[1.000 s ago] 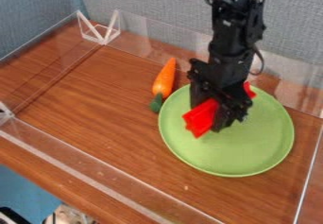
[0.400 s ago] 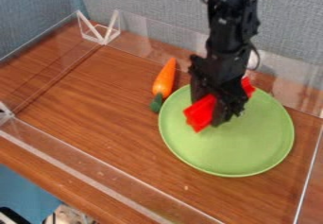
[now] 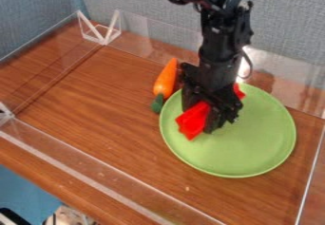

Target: Put the red object on the right side

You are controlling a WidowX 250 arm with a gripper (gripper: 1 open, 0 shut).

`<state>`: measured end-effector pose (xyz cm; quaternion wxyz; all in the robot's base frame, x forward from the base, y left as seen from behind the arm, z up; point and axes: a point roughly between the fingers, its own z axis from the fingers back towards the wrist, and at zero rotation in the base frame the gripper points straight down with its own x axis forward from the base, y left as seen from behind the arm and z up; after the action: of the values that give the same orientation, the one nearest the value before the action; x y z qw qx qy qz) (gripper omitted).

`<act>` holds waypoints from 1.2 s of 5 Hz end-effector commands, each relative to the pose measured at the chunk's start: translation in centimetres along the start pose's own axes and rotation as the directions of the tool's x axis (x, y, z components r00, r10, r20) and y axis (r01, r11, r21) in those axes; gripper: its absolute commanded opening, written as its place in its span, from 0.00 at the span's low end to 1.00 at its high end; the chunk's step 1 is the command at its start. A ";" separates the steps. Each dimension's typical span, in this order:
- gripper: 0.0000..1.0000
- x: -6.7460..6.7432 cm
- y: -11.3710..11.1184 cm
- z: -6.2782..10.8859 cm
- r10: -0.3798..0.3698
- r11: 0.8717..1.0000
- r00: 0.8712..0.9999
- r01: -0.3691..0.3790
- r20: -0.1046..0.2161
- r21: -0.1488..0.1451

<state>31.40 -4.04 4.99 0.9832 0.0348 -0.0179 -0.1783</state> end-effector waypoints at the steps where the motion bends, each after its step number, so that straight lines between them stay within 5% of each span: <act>1: 0.00 0.2 -0.1 3.5 0.088 0.996 0.994 -0.089 0.067 0.022; 2: 0.00 -0.3 -0.4 4.2 0.135 0.990 0.988 -0.137 0.071 0.015; 4: 0.00 -1.0 -0.4 2.3 -0.029 1.000 0.996 0.029 0.083 0.000; 6: 0.00 -0.9 -1.9 4.5 -0.124 0.992 0.987 0.126 0.105 -0.007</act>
<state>28.76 -5.55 7.22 0.9699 0.0189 -0.0272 -0.2412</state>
